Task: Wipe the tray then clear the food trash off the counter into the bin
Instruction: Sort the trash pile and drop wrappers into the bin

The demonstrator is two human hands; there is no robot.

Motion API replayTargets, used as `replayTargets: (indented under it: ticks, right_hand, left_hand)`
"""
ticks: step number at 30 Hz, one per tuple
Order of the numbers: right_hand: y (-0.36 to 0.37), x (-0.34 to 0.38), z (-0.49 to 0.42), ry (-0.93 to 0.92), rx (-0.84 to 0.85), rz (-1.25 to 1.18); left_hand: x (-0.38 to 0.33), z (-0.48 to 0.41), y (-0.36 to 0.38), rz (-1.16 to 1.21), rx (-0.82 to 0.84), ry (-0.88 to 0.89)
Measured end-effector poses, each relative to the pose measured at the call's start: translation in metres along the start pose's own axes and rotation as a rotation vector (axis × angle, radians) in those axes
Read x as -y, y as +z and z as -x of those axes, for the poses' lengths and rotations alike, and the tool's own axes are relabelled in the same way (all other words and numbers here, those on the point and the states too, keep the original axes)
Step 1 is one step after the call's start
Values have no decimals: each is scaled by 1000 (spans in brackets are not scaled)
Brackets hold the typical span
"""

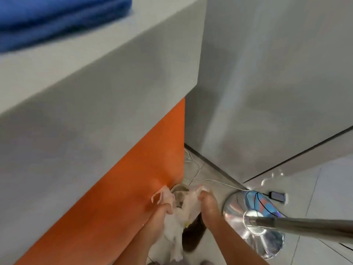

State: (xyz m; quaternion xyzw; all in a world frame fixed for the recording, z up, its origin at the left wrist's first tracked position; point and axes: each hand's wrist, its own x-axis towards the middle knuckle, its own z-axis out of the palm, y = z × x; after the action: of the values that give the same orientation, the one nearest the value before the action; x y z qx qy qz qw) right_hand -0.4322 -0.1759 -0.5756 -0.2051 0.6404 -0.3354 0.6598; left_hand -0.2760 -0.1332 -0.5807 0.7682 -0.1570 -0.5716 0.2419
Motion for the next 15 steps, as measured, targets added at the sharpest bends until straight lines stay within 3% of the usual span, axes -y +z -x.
replayTargets:
  ticks: [4,7,11,15]
  right_hand:
    - [-4,-46,-38,-21,59,303]
    - [-7,-76,-64,-81,17,562]
    - [-11,-100,-86,-128,-24,912]
    - [-11,-118,-103,-191,2,1116]
  left_hand:
    - [24,-63,25,-347,93,0]
    - [46,-95,38,-725,190,320]
    - [56,-111,45,-967,-42,453]
    - [62,-123,50,-1221,-50,494]
